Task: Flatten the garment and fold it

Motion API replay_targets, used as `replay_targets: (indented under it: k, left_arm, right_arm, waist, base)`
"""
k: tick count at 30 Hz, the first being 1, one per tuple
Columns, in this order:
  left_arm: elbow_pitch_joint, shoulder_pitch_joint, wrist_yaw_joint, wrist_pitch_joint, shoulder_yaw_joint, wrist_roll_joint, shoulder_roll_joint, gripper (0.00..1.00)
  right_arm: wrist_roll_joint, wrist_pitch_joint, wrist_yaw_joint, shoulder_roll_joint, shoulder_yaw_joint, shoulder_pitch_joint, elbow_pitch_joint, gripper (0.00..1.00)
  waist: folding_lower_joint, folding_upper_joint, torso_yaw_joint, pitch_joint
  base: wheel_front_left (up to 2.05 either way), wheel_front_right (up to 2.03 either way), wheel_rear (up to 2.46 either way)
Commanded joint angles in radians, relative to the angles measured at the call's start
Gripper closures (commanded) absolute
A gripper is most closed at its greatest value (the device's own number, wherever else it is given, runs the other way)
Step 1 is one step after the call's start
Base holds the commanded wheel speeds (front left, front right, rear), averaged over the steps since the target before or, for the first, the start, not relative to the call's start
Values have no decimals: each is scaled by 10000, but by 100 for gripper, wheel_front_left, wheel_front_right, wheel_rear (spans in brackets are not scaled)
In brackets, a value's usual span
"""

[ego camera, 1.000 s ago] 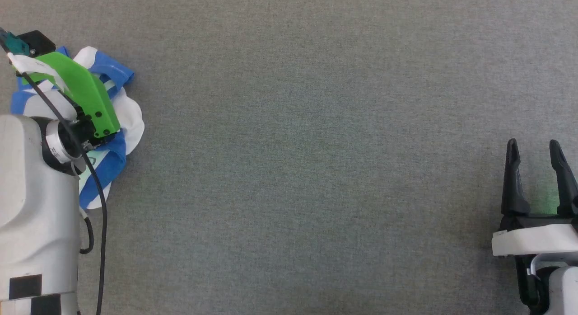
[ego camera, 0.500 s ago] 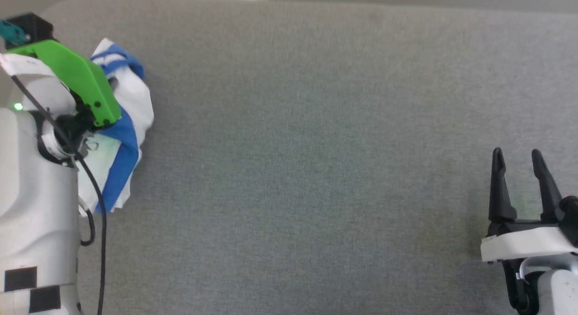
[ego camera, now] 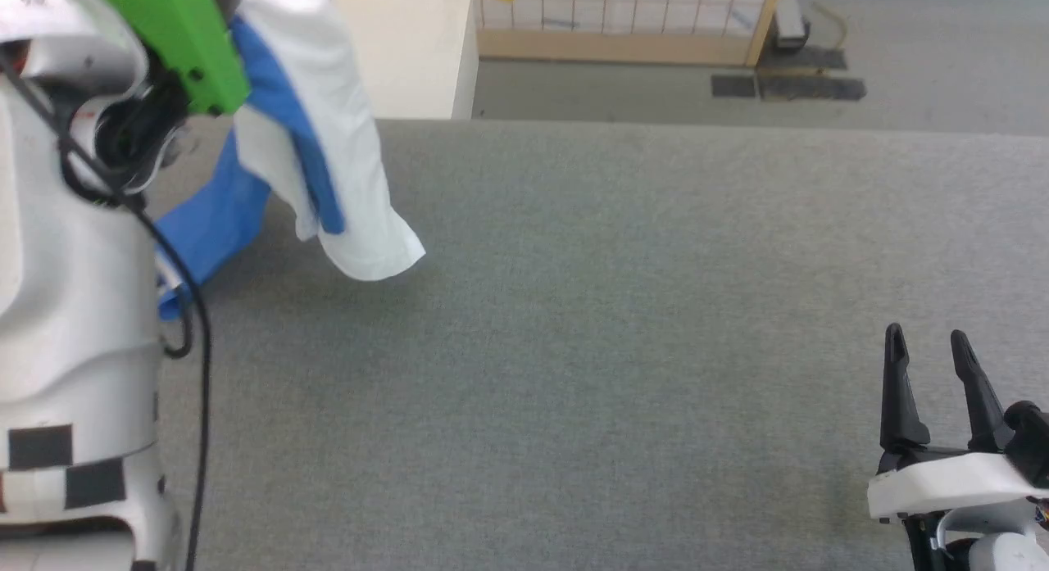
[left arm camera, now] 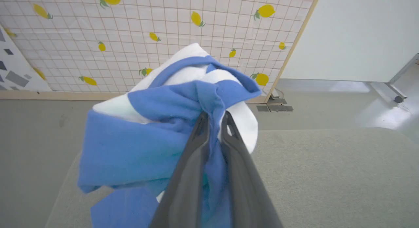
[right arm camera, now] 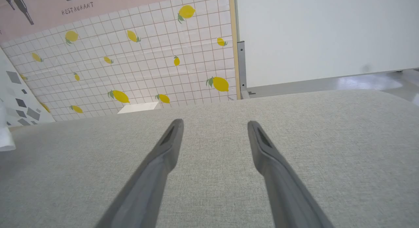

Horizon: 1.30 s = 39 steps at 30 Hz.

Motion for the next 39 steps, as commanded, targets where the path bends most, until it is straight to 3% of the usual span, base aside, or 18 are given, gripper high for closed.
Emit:
replay_targets:
  k: [1, 12, 17, 23, 29, 37, 38, 39]
  left_arm:
    - [-214, -405, -104, -110, -187, -235, -268, 100]
    - [-1307, -1282, -331, 250, -1650, -1348, -1921, 100]
    - [-1665, -1007, -264, 272, -2312, -1635, -2200, 100]
    - [-1651, 239, -122, -447, -3389, -1478, -2327, 100]
    - [-802, 2113, 310, -1717, -4504, -1224, -2371, 100]
    - [1582, 3938, 1089, -2887, -5870, -1311, -2382, 100]
    - [1923, 4030, 1184, -2991, -6037, -1333, -2382, 99]
    - [2192, 4069, 1229, -3048, -6182, -1325, -2382, 86]
  right_arm:
    - [58, -49, -15, -1, -4, 134, 35, 0]
    - [238, -49, -15, -1, 3, 403, 140, 0]
    - [336, -49, -15, -1, 23, 385, 123, 0]
    - [379, -49, -15, -1, -31, 302, 118, 0]
    - [408, -49, -15, -1, -43, 127, 143, 0]
    - [429, -49, -15, -1, 52, -28, 170, 0]
    - [431, -49, -15, -1, 64, -59, 175, 0]
    - [434, -49, -15, -1, 74, -84, 181, 0]
  waist:
    - [1, 0, -441, -624]
    - [1, 0, -1252, -1083]
    - [1, 0, -1564, -900]
    - [1, 0, -1755, -607]
    - [1, 0, -1803, -328]
    - [1, 0, -1804, 2]
    - [1, 0, -1807, 45]
    - [1, 0, -1807, 76]
  base:
    - [0, 0, 0]
    - [0, 0, 0]
    - [0, 0, 0]
    - [0, 0, 0]
    - [0, 0, 0]
    - [0, 0, 0]
    - [0, 0, 0]
    - [0, 0, 0]
